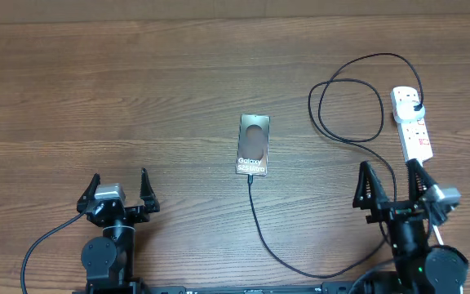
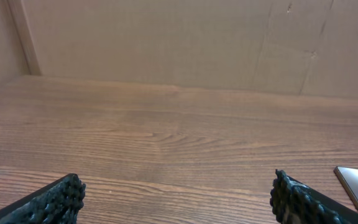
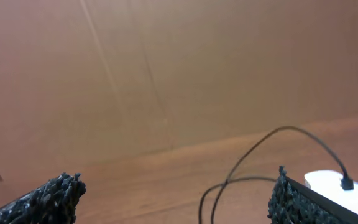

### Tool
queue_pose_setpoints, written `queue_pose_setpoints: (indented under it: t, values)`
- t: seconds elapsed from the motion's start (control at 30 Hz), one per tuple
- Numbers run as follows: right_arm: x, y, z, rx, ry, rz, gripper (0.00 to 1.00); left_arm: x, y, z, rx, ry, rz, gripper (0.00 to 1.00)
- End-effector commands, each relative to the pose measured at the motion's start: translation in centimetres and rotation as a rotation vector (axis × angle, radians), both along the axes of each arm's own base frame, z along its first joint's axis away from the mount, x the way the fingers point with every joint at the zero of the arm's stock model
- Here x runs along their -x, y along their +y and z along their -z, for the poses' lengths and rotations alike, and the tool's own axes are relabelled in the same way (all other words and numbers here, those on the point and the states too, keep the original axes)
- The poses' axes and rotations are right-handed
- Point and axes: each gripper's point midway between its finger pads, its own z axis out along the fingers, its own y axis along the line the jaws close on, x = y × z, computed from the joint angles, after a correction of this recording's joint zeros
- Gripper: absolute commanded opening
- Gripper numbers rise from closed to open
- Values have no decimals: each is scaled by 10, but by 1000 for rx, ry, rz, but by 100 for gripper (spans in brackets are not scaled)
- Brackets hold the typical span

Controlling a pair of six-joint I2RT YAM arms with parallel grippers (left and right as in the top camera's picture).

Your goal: Plug charger to phone and switch on socket

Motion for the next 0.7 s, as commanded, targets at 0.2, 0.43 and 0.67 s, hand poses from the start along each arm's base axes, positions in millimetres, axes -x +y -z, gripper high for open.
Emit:
queue_pose_setpoints:
  t: [0.2, 0.43, 0.67]
  values:
    - [-17, -3, 37, -129, 11, 9, 100, 0, -1, 0, -18, -3, 7, 100]
    - [-24, -3, 58, -145, 7, 7, 100, 0, -1, 0, -18, -3, 7, 100]
    - [-27, -3, 91, -144, 112, 15, 100, 0, -1, 0, -18, -3, 7, 99]
